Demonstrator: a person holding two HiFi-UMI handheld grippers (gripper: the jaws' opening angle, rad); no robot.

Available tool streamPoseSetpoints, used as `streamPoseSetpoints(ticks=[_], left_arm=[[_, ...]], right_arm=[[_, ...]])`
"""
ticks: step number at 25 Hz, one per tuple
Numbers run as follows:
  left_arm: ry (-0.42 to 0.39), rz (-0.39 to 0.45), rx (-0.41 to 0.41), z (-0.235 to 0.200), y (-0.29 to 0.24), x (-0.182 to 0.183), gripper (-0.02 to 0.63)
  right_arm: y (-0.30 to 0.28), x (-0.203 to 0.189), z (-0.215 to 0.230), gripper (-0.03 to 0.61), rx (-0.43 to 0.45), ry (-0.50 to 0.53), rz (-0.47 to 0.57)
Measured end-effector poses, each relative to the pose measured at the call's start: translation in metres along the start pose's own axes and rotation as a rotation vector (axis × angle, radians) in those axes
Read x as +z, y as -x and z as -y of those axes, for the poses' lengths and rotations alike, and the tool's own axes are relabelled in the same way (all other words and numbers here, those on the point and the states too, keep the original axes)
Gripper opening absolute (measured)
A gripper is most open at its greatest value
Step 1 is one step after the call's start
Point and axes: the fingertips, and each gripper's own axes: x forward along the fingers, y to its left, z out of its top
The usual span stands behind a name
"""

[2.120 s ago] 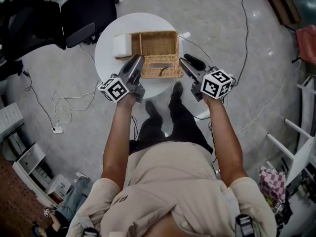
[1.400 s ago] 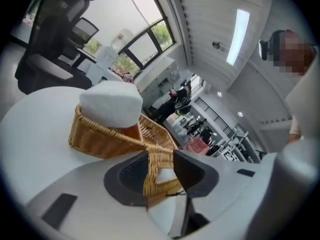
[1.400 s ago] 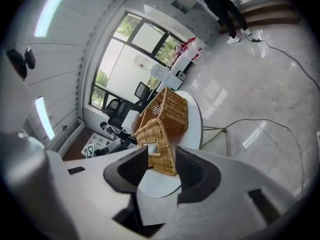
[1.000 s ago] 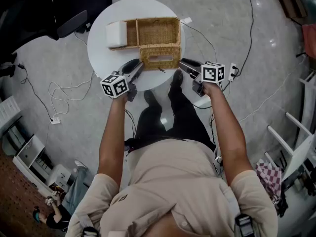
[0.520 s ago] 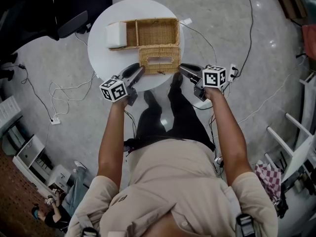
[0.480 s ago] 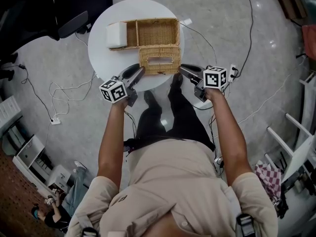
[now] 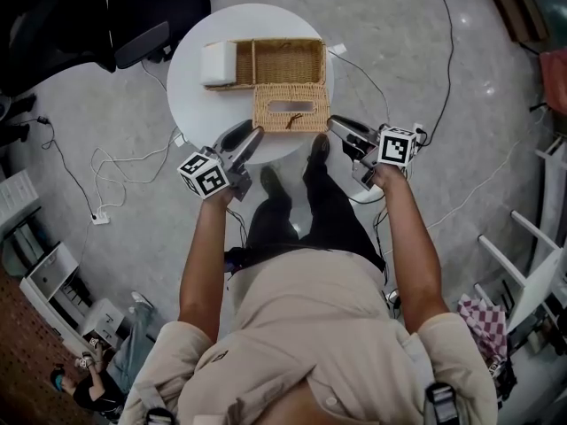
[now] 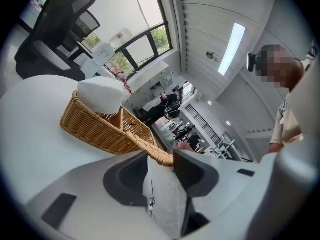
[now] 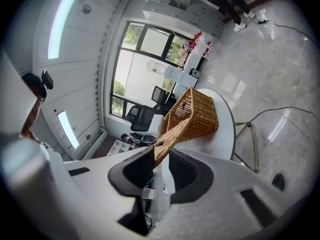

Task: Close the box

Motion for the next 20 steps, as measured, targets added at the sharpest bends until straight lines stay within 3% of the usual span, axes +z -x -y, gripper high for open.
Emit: streamPoseSetpoints(ticks=[8,20], left_arm=[[-0.011,0.078,-0.016,0.013,-0.004,0.024,0.152],[0.025,0.15,0.036,0.007,-0.025,0.067,0.16]], right_arm=[[0.002,0.03,-0.02,0.086,0.043,-0.001,0.098],[-0.006,0.077,-0.042,0.092,0.016,0.07,0.196]])
